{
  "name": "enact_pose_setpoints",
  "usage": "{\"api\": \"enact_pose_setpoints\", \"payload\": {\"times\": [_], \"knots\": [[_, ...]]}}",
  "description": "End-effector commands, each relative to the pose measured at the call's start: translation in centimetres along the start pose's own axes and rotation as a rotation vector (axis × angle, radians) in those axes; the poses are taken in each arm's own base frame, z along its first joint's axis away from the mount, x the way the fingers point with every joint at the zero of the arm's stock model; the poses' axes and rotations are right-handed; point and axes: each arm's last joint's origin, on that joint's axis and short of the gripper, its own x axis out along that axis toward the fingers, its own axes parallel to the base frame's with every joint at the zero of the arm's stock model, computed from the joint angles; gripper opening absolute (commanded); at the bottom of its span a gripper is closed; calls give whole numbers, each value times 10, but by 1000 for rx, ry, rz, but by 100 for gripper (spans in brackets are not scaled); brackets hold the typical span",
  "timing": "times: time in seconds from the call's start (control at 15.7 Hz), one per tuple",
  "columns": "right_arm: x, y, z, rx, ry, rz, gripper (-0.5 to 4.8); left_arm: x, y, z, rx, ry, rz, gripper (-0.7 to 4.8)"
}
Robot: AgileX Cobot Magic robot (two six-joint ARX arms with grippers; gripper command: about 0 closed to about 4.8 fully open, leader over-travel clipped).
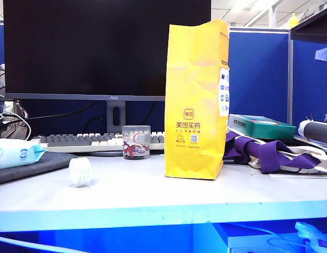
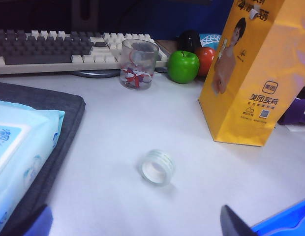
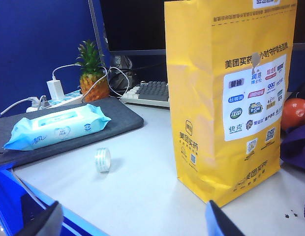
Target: Pick up the transparent tape and throw it into the yellow paper bag.
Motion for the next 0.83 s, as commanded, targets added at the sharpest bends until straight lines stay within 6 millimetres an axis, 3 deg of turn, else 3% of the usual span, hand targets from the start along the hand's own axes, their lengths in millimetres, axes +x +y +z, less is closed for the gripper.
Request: {"api": "enact_pose_setpoints", "payload": {"times": [0.06,0.38,0.83], "knots": [[0,0,-2,0,-5,1,378,0,-1,3,0,-21,-7,479],[0,1,-2,0,0,35,378,-1,2,7,-7,-69,100,479],[0,-1,-1,-2,-19,-18,377,-2,-3,15,-83,-124,-45,479]]}}
